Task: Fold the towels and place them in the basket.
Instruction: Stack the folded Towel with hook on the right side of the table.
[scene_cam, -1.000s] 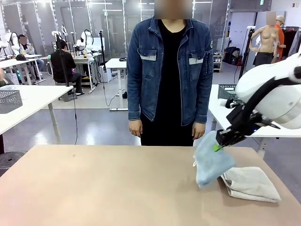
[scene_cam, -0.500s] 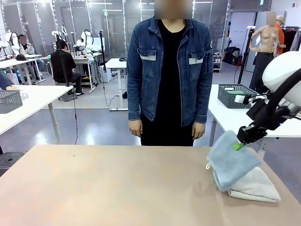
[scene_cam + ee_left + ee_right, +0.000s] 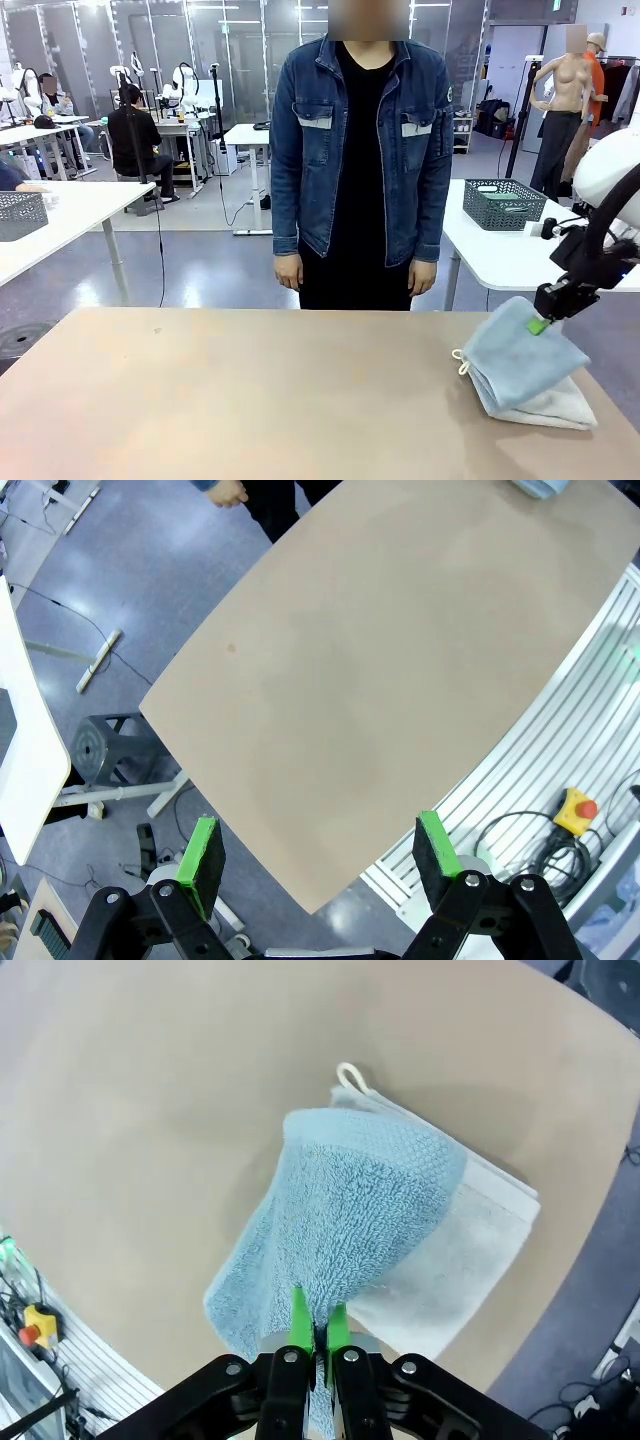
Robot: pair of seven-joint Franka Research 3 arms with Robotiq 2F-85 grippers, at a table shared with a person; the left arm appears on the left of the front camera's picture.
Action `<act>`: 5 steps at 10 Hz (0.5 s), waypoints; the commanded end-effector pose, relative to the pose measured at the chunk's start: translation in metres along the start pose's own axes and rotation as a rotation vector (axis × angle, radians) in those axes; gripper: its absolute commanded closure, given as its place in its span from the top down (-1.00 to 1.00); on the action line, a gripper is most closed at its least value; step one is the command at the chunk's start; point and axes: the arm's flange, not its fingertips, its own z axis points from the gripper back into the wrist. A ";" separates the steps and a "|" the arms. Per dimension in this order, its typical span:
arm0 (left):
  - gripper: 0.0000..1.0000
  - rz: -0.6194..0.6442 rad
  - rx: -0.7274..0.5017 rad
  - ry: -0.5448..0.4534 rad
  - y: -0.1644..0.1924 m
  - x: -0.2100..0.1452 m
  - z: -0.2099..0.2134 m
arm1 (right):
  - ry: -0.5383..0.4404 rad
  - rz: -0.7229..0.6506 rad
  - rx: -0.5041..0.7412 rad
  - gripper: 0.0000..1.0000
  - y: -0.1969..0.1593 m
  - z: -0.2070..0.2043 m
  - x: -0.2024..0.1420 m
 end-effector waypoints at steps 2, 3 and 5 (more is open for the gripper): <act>0.90 -0.006 0.009 0.004 0.000 0.000 0.000 | 0.053 -0.063 -0.100 -0.75 -0.008 -0.008 -0.001; 0.90 -0.006 0.009 0.004 0.000 0.000 0.000 | 0.061 -0.083 -0.115 -0.56 -0.009 -0.012 -0.003; 0.90 -0.006 0.009 0.004 0.000 0.000 0.000 | 0.083 -0.111 -0.156 0.04 -0.009 -0.021 -0.006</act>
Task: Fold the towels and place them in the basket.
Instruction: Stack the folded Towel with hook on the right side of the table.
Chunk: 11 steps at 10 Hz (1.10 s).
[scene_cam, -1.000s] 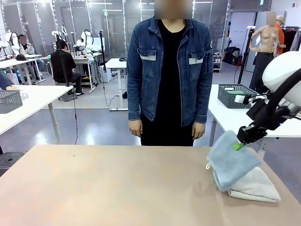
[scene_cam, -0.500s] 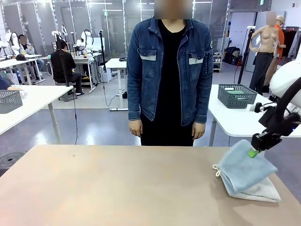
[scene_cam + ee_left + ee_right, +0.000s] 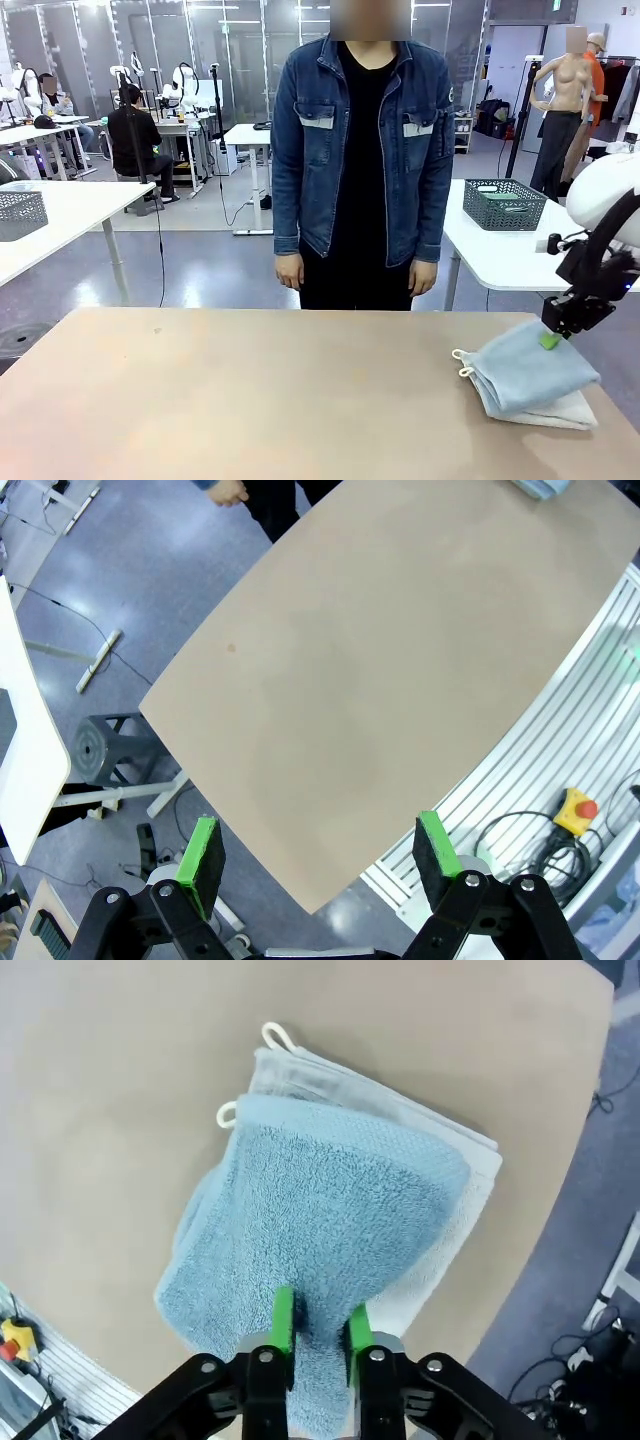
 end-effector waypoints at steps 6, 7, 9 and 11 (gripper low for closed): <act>0.90 -0.006 0.009 0.004 0.000 0.000 0.000 | 0.046 -0.099 -0.205 0.90 0.016 0.001 -0.012; 0.90 -0.006 0.009 0.004 0.000 0.000 0.000 | 0.043 -0.106 -0.211 1.00 0.017 0.004 -0.014; 0.90 -0.006 0.009 0.004 0.000 0.000 0.000 | 0.009 -0.112 -0.213 1.00 0.020 0.007 -0.009; 0.90 -0.006 0.009 0.004 0.000 0.000 0.000 | 0.040 -0.080 -0.180 1.00 0.011 0.006 -0.010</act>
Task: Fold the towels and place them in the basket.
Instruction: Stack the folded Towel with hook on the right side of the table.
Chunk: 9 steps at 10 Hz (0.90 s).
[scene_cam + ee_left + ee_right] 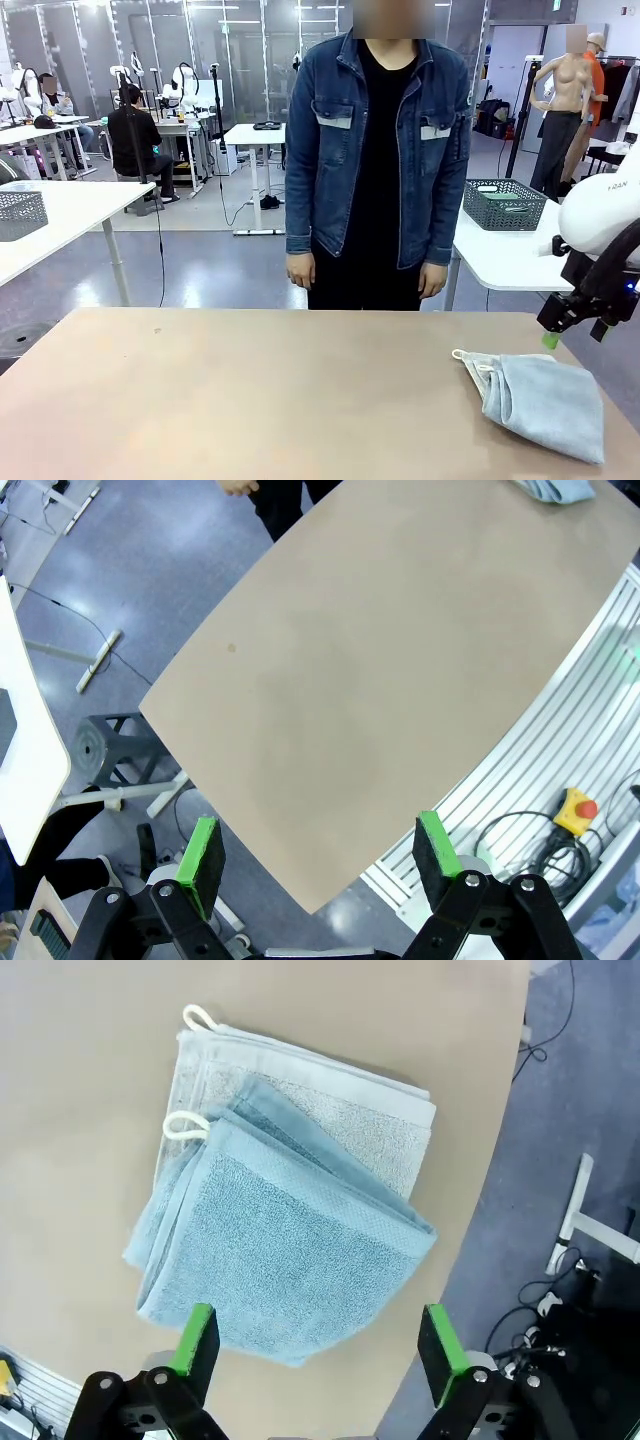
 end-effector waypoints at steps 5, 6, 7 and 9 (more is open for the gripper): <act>0.90 -0.006 0.009 0.004 0.000 0.000 0.000 | 0.006 0.004 0.002 1.00 -0.002 -0.003 -0.001; 0.90 -0.006 0.009 0.004 0.000 0.000 0.000 | 0.006 0.004 0.002 1.00 -0.002 -0.003 -0.001; 0.90 -0.006 0.009 0.004 0.000 0.000 0.000 | 0.006 0.004 0.002 1.00 -0.002 -0.003 -0.001; 0.90 -0.006 0.009 0.004 0.000 0.000 0.000 | 0.003 0.000 0.001 1.00 0.000 -0.001 0.000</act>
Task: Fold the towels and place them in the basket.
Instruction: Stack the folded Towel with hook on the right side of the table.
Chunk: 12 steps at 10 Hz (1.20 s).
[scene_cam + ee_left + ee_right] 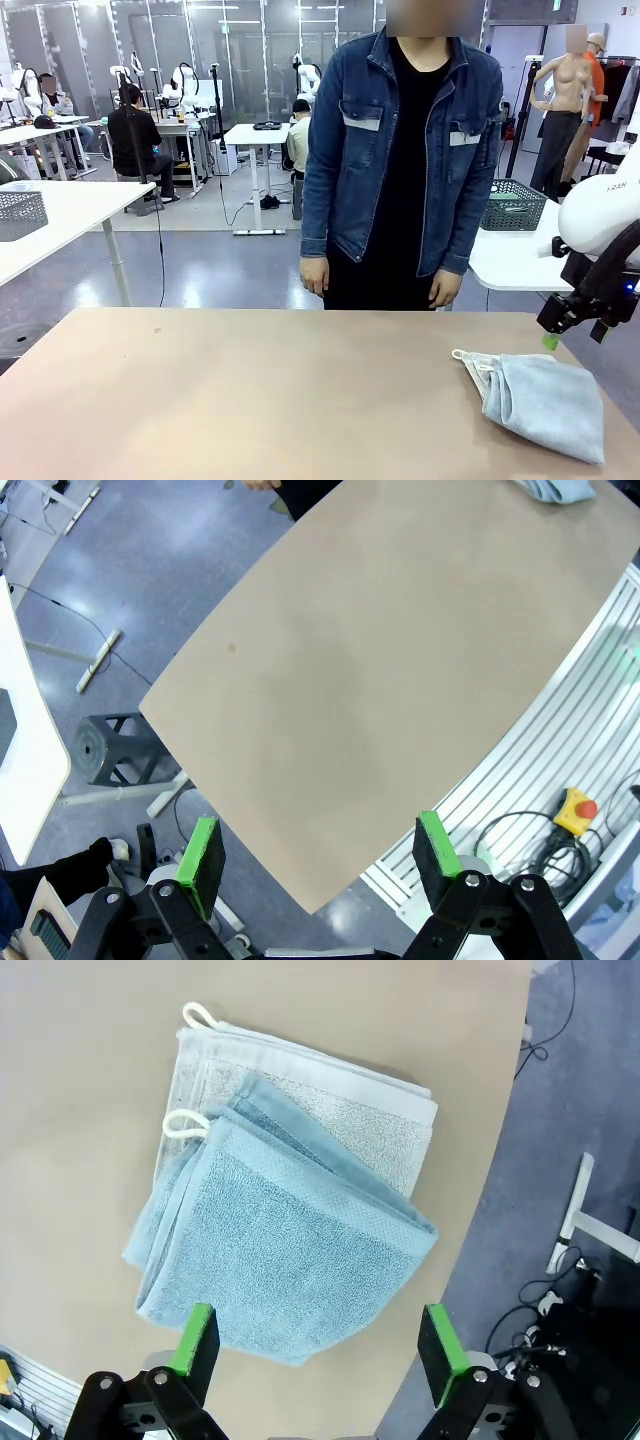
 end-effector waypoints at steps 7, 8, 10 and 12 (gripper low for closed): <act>0.90 -0.006 0.009 0.004 0.000 0.000 0.000 | -0.267 0.279 0.024 1.00 0.019 0.224 -0.126; 0.90 -0.006 0.009 0.004 0.000 0.000 0.000 | -0.304 0.301 0.027 1.00 0.026 0.247 -0.141; 0.90 -0.006 0.009 0.004 0.000 0.000 0.000 | -0.369 0.321 -0.010 1.00 0.033 0.272 -0.157; 0.90 -0.006 0.009 0.004 0.000 0.000 0.000 | -0.393 0.330 0.007 1.00 0.032 0.275 -0.160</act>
